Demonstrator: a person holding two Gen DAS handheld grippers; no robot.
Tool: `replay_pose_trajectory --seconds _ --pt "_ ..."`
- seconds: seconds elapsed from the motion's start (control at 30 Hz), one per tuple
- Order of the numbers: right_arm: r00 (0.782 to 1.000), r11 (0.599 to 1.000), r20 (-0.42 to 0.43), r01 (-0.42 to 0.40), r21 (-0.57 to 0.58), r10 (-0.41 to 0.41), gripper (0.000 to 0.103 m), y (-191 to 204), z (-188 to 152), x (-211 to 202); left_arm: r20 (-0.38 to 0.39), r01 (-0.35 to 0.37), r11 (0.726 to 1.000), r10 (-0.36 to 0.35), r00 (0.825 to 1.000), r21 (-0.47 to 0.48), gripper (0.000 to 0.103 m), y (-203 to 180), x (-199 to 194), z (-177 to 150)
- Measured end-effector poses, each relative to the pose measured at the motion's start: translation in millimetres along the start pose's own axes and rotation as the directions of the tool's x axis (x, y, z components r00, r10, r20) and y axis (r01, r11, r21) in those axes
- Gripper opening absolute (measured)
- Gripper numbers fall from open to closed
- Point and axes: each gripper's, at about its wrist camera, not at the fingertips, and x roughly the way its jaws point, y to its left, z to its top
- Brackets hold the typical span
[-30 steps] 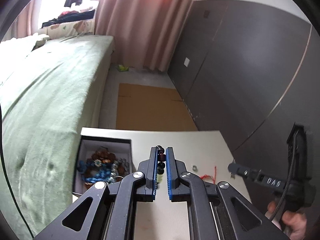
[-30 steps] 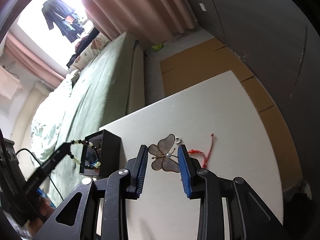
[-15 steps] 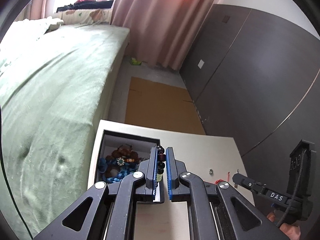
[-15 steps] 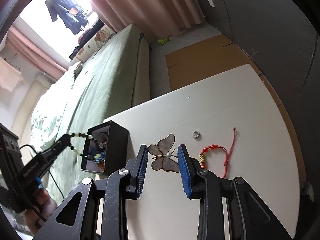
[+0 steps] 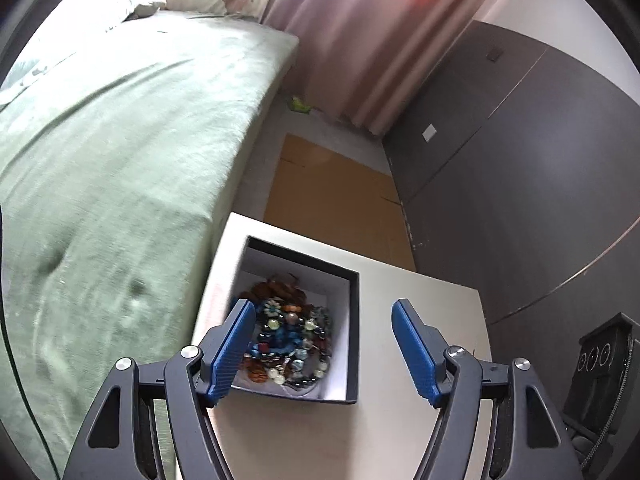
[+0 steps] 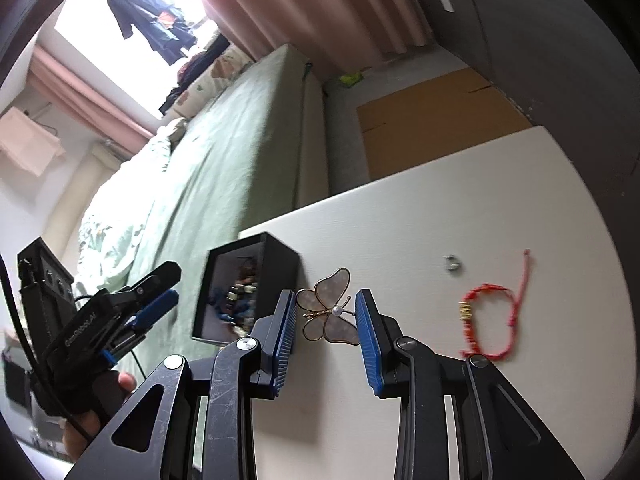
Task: Organize jewelry
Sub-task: 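Carry the bead bracelet into the box with left gripper while right gripper releases the butterfly pendant there, then lift both open grippers away from the box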
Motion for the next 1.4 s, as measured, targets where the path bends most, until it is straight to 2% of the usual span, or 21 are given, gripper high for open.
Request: replay_pose_trajectory --seconds 0.23,0.5,0.57,0.6,0.63,0.87,1.03,1.2,1.4 --pt "0.994 0.994 0.010 -0.110 -0.014 0.110 0.032 27 -3 15 0.022 -0.019 1.000 0.019 1.000 -0.004 0.071 16 -16 7" --pt "0.966 0.966 0.010 -0.257 -0.008 0.257 0.033 59 -4 45 0.048 -0.039 0.998 0.041 0.998 -0.054 0.071 45 -31 16" --pt "0.963 0.963 -0.006 -0.268 -0.007 0.268 0.040 64 -5 51 0.048 -0.037 0.997 0.040 0.998 -0.065 0.071 49 -32 17" --pt "0.964 0.964 -0.013 -0.266 -0.007 0.266 0.051 65 -6 54 0.048 -0.036 0.997 0.039 0.998 -0.067 0.071 51 -32 17" --pt "0.967 0.967 -0.011 -0.256 -0.007 0.256 0.058 64 -6 55 0.047 -0.037 0.997 0.040 0.998 -0.068 0.071 51 -33 17" --pt "0.983 0.983 0.014 -0.181 0.012 0.181 0.059 46 -7 38 0.043 -0.022 0.999 0.024 0.999 -0.050 0.071 43 -30 14" --pt "0.988 0.989 0.046 -0.146 0.030 0.144 0.073 29 -7 14 0.024 0.001 1.000 -0.001 1.000 -0.021 0.071 26 -22 8" --pt "0.992 0.993 0.070 -0.108 0.047 0.105 0.074 10 -3 -7 0.021 0.023 1.000 -0.023 1.000 0.015 0.072 7 -18 0" --pt "0.995 0.994 0.079 -0.062 0.086 0.056 0.088 -14 3 -27 0.016 0.014 0.996 -0.016 1.000 0.083 0.072 -23 -7 -11"
